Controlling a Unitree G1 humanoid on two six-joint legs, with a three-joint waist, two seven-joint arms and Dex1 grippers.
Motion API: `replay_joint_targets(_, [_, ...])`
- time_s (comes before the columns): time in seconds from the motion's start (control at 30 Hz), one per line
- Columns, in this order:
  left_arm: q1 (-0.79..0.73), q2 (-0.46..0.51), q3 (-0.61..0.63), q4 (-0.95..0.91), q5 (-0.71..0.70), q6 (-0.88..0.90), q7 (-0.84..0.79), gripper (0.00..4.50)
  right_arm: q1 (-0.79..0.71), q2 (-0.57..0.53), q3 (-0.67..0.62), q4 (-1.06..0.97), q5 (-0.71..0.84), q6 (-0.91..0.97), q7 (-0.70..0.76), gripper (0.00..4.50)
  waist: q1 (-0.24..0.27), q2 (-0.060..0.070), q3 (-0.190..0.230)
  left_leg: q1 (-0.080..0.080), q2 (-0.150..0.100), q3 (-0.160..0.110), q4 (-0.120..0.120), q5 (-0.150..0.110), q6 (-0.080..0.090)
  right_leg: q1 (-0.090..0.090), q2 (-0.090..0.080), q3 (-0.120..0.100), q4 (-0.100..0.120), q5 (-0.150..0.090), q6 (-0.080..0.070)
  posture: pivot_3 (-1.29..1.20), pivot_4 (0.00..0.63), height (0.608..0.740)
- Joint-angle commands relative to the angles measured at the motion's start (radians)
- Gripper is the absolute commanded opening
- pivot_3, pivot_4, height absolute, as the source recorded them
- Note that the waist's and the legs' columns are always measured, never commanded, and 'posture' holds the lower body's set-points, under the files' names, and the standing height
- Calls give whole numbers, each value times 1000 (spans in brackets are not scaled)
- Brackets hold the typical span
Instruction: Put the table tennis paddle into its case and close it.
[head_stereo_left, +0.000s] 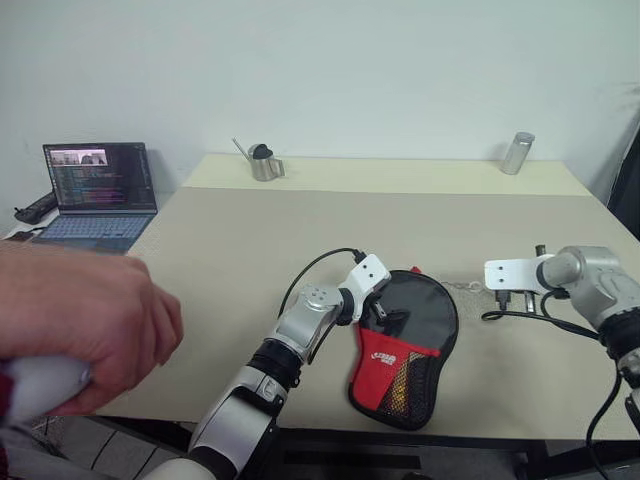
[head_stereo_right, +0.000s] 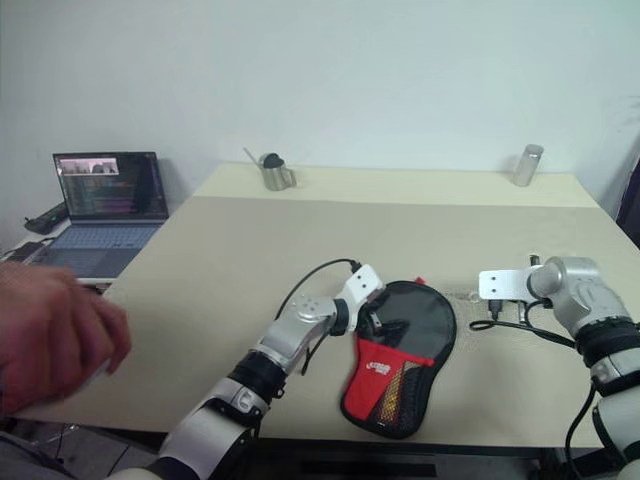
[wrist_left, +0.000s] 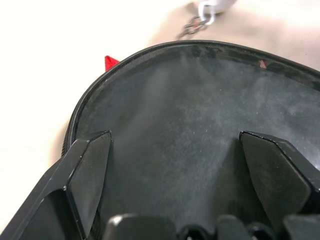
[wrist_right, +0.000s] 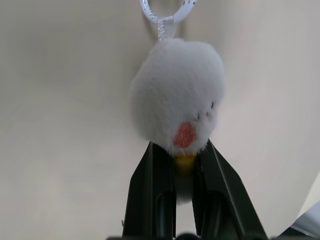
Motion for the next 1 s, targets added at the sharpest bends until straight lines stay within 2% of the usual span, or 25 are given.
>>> replay_joint_targets(0.03, [-3, 2, -3, 14, 20, 1, 4, 4500, 75, -95, -31, -113, 41, -8, 136, 52, 1, 0, 0, 0, 0, 0, 0, 0, 0, 0, 0, 0, 0, 0, 0, 0, 150, 740])
replay_joint_targets(0.27, [-10, -1, -3, 28, 24, -7, 1, 4500, 311, -226, -116, -516, 246, 55, 384, 51, 2, 1, -1, -3, 0, -2, 0, 0, 0, 1, 0, -3, -6, 1, 1, 0, 150, 740])
replay_joint_targets(0.37, [-13, -4, -4, 33, 26, -10, 0, 4500, 379, -233, -134, -648, 291, 98, 417, 51, 1, 1, -1, -3, 1, -3, 0, 0, 0, 1, 0, -3, -6, 1, 2, 0, 150, 740])
replay_joint_targets(0.47, [-21, -9, -6, 47, 29, -17, -1, 4500, 433, -194, -115, -773, 307, 149, 428, 51, 1, 1, 0, -2, 1, -3, 0, 0, 0, 3, 0, -3, -6, 1, 2, 0, 150, 740])
replay_joint_targets(0.6, [-27, -13, -7, 56, 33, -23, -4, 4500, 477, -166, -81, -861, 296, 177, 434, 48, 1, 0, 0, 4, 2, -5, 0, -1, 0, 10, 0, -5, -8, 0, 3, 0, 150, 740])
replay_joint_targets(1.0, [-35, -12, -12, 70, 44, -24, -16, 4500, 537, -133, -29, -996, 368, 94, 533, 44, -2, -1, -1, 5, 4, -5, 0, -2, -1, 11, 1, -5, -8, 0, 3, 0, 150, 740])
